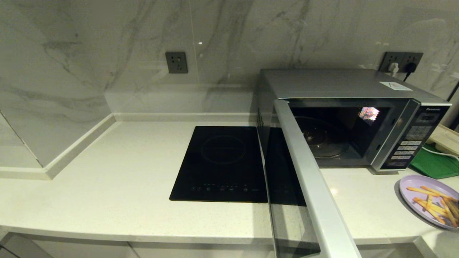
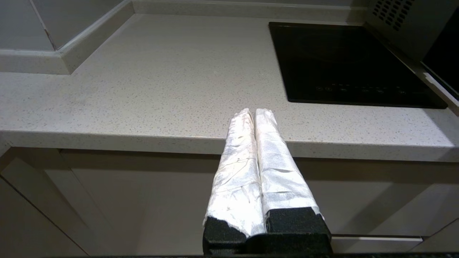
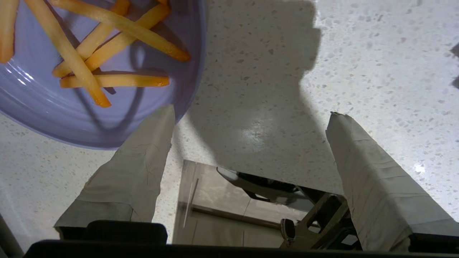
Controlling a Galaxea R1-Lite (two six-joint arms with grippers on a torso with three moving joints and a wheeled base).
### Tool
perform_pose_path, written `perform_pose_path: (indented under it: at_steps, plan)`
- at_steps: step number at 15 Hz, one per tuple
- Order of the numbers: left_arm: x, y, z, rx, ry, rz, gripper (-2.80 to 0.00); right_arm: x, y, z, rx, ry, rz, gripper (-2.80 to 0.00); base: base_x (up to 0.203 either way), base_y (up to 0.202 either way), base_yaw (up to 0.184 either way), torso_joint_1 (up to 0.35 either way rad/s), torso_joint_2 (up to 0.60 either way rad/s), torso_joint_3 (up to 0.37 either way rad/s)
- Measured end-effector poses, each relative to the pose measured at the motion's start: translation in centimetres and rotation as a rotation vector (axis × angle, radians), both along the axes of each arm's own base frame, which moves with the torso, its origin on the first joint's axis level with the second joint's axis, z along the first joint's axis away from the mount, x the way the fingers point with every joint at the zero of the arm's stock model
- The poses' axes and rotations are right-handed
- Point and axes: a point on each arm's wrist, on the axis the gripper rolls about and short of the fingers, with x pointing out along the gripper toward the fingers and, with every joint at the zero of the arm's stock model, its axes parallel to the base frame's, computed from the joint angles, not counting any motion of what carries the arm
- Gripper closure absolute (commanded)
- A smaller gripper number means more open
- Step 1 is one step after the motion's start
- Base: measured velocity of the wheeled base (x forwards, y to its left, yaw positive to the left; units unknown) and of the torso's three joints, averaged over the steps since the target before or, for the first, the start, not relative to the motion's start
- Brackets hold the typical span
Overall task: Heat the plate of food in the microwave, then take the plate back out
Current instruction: Put the plate in the microwave oven
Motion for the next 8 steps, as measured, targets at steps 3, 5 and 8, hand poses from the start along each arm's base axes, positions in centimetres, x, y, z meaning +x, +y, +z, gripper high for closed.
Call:
perform_pose_path:
  at_steps: [3, 5, 8]
  plan:
    - [0.0, 0.0, 0.0, 0.0, 0.0, 0.0, 0.0, 0.8, -0.3, -1.0, 0.007, 0.008, 0.008, -2.8, 0.0, 0.0, 0.0, 0.0, 0.0, 0.0]
    - [0.0, 0.0, 0.0, 0.0, 0.0, 0.0, 0.0, 0.9, -0.4, -1.8, 0.018, 0.02, 0.009, -2.8, 0.0, 0.0, 0.0, 0.0, 0.0, 0.0]
    - [0.0, 0.0, 0.0, 0.0, 0.0, 0.0, 0.0, 1.0, -0.4, -2.5, 0.036, 0.038, 0.005, -2.8, 0.0, 0.0, 0.0, 0.0, 0.0, 0.0]
